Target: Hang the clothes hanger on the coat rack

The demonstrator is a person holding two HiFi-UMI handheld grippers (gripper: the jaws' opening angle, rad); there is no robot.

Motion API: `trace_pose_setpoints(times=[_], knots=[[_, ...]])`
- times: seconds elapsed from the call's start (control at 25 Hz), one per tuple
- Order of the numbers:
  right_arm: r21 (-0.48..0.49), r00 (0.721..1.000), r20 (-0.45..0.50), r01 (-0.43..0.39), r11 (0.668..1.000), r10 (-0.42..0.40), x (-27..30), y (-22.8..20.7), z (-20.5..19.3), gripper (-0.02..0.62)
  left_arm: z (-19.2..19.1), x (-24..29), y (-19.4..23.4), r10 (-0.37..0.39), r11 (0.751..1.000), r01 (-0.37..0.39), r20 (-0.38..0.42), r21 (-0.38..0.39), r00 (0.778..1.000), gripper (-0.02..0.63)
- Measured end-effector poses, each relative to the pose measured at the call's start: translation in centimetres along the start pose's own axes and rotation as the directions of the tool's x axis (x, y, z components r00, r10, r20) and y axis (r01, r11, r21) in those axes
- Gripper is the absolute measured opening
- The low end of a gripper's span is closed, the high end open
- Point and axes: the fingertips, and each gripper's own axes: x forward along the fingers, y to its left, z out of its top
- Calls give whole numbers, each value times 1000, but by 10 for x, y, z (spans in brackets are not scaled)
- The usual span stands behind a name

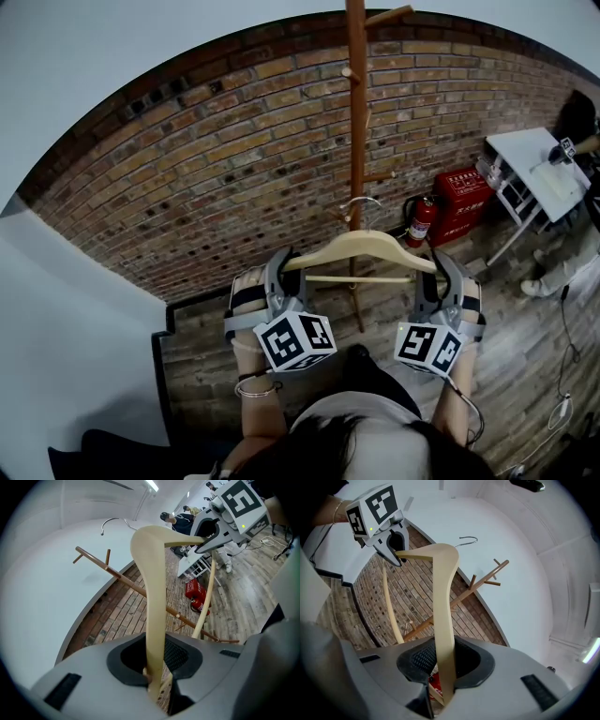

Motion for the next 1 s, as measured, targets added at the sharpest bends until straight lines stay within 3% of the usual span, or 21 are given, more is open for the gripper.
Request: trace_pose_setpoints(times=[1.0], knots=[[2, 999, 41, -28, 1000, 28, 99, -19, 12, 98, 6, 85, 40, 27, 1000, -27, -25, 1, 999, 81]])
